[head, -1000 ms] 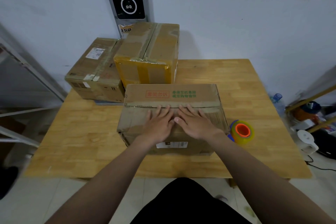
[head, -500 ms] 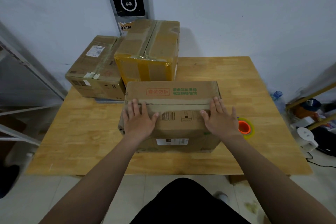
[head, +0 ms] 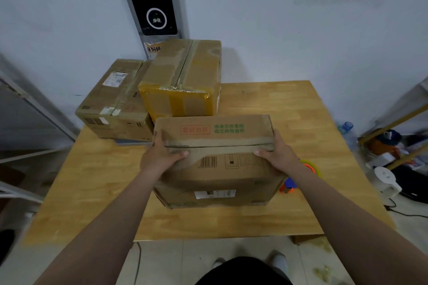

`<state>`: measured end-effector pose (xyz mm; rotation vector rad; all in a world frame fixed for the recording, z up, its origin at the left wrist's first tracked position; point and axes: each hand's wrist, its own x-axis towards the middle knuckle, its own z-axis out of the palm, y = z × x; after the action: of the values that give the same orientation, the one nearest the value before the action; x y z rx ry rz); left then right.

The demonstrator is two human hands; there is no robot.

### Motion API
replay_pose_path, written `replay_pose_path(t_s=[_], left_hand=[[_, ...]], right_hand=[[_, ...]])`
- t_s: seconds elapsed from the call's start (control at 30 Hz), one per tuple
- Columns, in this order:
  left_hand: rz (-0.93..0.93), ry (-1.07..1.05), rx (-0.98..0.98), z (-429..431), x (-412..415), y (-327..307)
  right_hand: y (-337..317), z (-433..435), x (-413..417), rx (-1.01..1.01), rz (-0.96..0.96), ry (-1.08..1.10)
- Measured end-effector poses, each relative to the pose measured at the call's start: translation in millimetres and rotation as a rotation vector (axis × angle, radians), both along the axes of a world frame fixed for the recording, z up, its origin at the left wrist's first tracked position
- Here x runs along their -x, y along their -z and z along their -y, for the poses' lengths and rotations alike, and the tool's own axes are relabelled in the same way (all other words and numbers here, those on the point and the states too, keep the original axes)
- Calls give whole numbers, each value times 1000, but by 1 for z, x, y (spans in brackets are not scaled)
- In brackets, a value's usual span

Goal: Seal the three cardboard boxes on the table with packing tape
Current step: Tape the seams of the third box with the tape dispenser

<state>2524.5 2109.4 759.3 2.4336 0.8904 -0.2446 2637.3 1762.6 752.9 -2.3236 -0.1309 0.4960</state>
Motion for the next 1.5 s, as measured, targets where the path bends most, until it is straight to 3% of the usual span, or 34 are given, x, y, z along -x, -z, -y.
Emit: replay_pose_path(t_s=[0.13,0.23,0.33,0.5,0.77,0.97,1.2,1.37,1.5], left_hand=[[-93,-6,-13,1,-5,3],[-238,-37,-137,27,-8,-10],[-212,3,-195,64,-4,-16],[-224,151,-140,143,16,-10],[-227,161,-45,231,35,-23],[-144,317,60,308,47,-20],[-24,339,-38,318,71,-11],[-64,362,-5,315,109,-26],[-94,425,33,305,141,-27]], right_hand=[[7,2,-8,17,-81,-3],[-3,1,-7,44,-13,-107],[-7,3,-2,307,149,-304],[-32,5,8,482,113,-404],[-64,58,43,426,81,-518],[-66,105,70,253,22,-530],[-55,123,58,365,362,-523],[-45,115,54,367,105,-687],[-32,124,82,262,56,-687]])
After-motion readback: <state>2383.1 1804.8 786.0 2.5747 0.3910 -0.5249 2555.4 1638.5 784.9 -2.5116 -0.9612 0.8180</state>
